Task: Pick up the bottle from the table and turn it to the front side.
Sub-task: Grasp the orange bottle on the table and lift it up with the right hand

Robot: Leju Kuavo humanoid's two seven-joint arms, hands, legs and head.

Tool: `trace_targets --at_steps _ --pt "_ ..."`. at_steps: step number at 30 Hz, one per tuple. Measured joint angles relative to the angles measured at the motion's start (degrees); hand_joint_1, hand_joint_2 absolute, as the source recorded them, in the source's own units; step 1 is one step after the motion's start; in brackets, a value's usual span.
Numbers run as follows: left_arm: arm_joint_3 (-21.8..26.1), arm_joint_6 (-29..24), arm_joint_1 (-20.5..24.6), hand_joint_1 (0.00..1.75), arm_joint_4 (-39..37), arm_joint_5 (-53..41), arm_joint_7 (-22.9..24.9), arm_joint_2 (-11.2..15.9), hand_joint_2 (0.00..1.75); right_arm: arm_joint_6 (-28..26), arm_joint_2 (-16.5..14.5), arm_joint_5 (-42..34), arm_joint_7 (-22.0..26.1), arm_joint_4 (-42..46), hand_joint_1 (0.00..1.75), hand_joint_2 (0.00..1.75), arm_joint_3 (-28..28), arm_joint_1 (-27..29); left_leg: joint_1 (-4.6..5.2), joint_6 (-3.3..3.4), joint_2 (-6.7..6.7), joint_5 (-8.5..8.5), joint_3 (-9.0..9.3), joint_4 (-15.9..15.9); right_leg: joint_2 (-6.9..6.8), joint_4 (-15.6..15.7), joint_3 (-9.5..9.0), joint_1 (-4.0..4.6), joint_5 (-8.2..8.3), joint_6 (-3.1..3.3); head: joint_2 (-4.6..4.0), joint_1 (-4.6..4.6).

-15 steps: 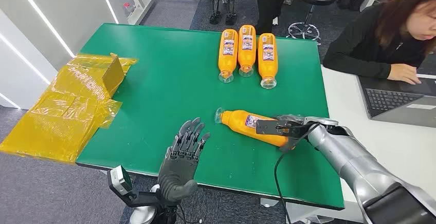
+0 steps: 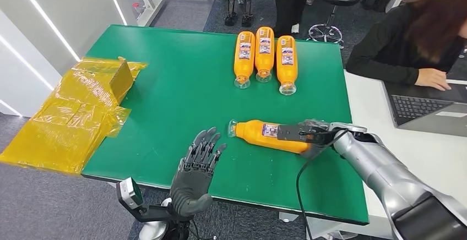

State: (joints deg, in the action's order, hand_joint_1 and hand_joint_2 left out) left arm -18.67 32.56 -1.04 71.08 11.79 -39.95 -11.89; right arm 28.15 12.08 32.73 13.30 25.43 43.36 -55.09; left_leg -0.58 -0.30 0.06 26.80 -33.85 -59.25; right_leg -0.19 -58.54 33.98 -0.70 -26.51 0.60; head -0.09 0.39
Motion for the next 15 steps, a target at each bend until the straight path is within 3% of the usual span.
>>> trace_targets --at_steps 9,15 --pt "0.1 -0.3 -0.4 0.0 0.0 -0.8 0.0 0.0 1.75 -7.8 1.7 -3.1 2.1 1.8 1.75 1.75 1.6 0.6 0.0 0.0 -0.01 0.0 -0.06 0.0 -0.01 0.0 0.03 0.0 0.0 0.0 0.0 -0.01" --pt "0.3 -0.9 -1.2 0.0 0.4 -1.4 -0.1 0.0 1.75 -14.9 5.7 -7.1 2.4 9.9 1.75 1.75 1.7 3.2 0.0 0.02 -0.05 0.02 -0.08 0.0 -0.04 0.0 0.07 0.0 -0.01 -0.01 0.0 0.0"
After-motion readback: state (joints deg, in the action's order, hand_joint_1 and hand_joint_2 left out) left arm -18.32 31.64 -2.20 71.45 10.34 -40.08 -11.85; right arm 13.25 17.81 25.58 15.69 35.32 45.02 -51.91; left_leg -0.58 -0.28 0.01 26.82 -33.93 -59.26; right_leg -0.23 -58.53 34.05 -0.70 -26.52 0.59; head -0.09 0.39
